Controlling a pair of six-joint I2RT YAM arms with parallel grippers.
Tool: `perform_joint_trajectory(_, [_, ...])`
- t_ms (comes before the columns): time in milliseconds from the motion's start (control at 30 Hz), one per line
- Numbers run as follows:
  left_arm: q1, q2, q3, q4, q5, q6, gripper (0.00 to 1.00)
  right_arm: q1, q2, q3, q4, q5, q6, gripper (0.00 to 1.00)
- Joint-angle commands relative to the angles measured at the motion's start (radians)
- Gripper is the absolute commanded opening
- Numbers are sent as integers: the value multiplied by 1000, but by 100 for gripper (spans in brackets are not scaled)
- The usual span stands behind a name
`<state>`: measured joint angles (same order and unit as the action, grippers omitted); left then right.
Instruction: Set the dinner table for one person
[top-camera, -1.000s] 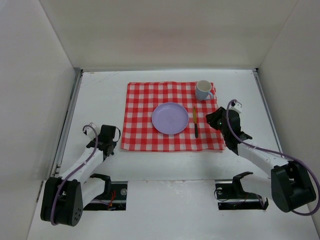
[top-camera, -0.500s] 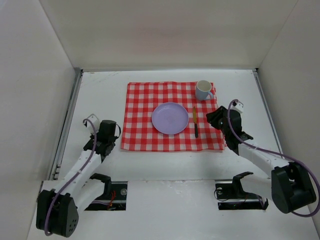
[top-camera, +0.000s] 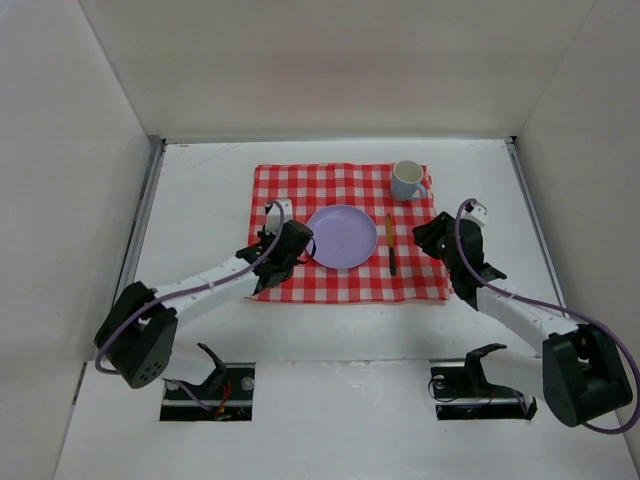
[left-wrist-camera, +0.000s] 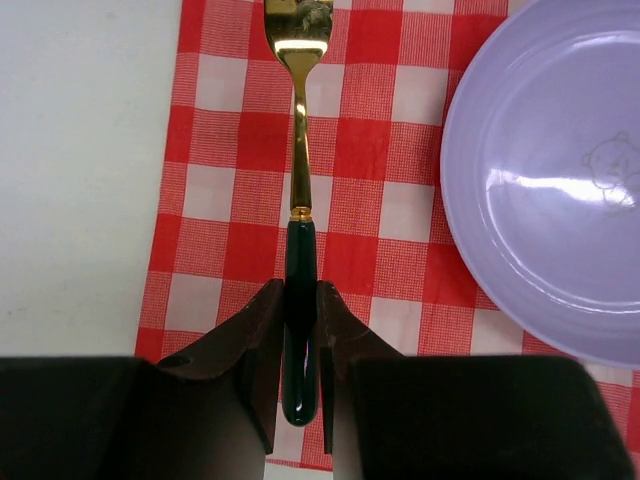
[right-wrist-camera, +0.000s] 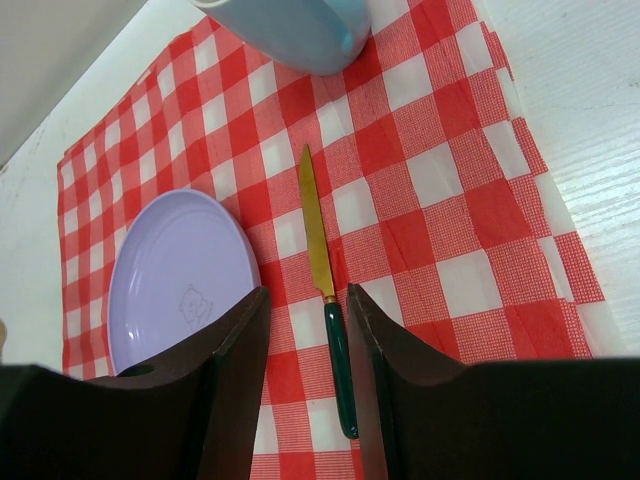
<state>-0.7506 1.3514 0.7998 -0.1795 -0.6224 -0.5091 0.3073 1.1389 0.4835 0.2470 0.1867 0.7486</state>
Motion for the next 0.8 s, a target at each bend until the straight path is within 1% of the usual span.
perform_joint_trajectory(0, [10,32,45,63,16,49,6,2,-1,27,38,16,-9,42])
perform_joint_trajectory(267, [-5,126,32,143,36,76,7,9,15,35,40,17,-12,42])
perform_joint_trajectory(433, [-26,169,52,158,29,84,7,9,28,35,43,14,-9,43])
perform_joint_trajectory(767, [-16,267,82,176,32,83,8,11,36,33,49,19,-11,43])
